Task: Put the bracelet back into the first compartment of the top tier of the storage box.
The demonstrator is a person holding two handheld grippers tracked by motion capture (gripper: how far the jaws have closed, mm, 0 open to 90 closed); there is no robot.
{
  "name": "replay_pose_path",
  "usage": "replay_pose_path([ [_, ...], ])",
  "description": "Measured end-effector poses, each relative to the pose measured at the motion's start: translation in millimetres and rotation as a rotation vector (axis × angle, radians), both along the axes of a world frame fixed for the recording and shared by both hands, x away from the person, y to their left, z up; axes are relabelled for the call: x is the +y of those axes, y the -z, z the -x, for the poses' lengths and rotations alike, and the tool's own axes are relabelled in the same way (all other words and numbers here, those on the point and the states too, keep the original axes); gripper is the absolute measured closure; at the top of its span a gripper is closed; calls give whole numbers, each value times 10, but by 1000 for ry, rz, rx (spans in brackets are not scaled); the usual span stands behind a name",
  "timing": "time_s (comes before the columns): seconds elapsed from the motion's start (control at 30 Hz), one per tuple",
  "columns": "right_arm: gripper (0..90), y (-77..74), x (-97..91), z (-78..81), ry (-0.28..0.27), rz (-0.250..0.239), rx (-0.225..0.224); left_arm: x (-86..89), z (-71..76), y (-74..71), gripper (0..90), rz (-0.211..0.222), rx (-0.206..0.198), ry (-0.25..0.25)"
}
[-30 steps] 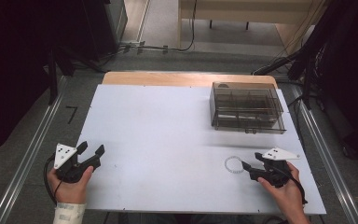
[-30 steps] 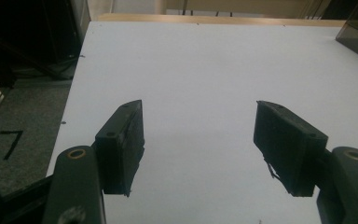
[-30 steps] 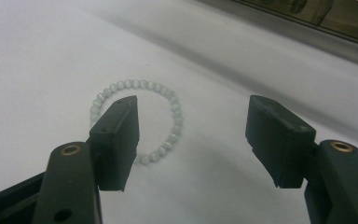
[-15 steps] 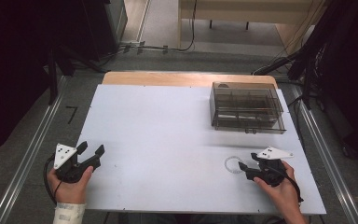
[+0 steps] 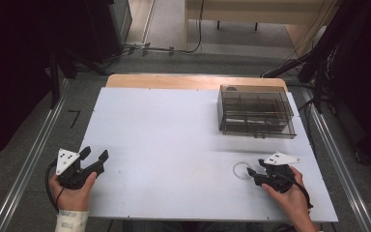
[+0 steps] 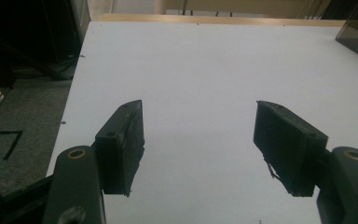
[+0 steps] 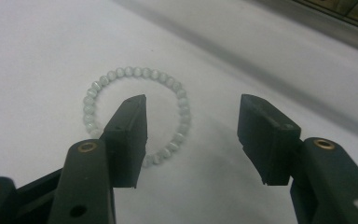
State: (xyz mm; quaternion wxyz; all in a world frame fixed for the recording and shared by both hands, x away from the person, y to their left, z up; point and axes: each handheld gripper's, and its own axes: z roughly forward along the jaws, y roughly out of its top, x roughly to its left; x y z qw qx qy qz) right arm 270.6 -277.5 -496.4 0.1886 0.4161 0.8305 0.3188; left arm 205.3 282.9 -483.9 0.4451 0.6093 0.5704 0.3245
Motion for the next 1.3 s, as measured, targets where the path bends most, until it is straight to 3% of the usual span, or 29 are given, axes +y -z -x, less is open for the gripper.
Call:
replay_pose_path([
  [0.4, 442, 40, 61, -22, -17, 29, 10, 1, -1, 0, 340, -1, 3, 0],
  [0.8, 634, 41, 78, -10, -47, 14, 34, 0, -1, 0, 340, 1, 1, 1],
  [1.3, 711, 40, 74, -14, -45, 2, 47, -2, -1, 0, 340, 0, 1, 2],
])
